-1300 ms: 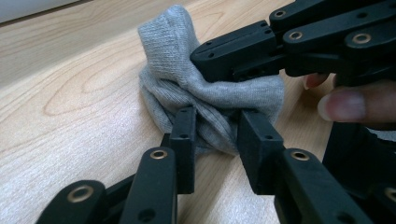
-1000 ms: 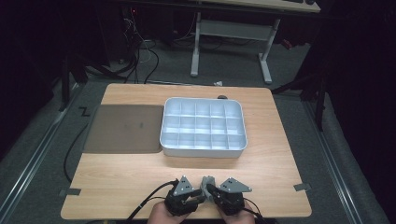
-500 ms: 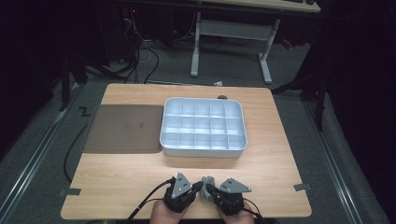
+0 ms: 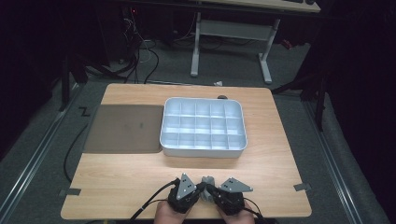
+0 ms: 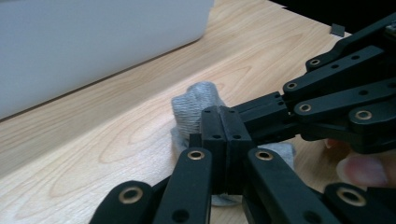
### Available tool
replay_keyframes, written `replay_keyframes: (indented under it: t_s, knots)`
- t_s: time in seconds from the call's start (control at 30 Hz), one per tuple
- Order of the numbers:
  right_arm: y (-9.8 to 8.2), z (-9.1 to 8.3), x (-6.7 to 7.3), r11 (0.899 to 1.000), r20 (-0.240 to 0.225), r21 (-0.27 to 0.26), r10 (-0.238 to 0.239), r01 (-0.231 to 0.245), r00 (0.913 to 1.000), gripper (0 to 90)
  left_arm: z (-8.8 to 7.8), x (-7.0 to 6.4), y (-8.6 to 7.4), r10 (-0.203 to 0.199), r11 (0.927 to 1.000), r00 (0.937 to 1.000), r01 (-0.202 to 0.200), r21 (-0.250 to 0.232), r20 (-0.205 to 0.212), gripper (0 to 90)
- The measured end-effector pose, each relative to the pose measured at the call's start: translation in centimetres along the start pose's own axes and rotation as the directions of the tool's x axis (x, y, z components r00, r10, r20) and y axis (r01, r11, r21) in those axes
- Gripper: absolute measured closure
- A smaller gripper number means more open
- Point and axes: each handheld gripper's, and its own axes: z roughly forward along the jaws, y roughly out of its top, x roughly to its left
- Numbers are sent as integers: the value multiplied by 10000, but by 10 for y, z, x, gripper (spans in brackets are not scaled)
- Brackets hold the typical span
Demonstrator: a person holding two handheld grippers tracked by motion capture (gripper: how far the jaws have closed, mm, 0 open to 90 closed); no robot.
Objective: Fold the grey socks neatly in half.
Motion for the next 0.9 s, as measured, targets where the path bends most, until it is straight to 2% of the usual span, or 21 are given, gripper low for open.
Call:
replay_keyframes:
  t_s: [0.27, 0.4, 0.6, 0.77, 0.83, 0.9]
  knots:
    - [0, 0, -2, 10000, -100, 1, 61, -61, 9999, 900, 4, 0, -2, 76, 9986, 9996, -63, 528, -253, 900]
    - [1, -3, -4, 9995, -71, 90, 310, -310, 9995, 893, 5, 1, -2, 15, 9978, 9996, 3, 670, -270, 900]
    - [5, -17, -12, 9966, -132, -100, 818, -820, 9966, 767, 4, 1, -2, 33, 9975, 9995, -10, 705, -314, 900]
    - [2, -18, -15, 9924, -493, 198, 1227, -1218, 9912, 632, 4, -1, -2, 128, 9972, 9990, -96, 748, -419, 900]
    - [2, -16, -16, 9879, -467, 368, 1524, -1508, 9872, 572, 4, -1, -3, 135, 9973, 9989, -101, 733, -456, 900]
    - [3, -16, -17, 9820, -697, 424, 1864, -1838, 9800, 531, 4, -1, -3, 141, 9972, 9988, -106, 739, -466, 900]
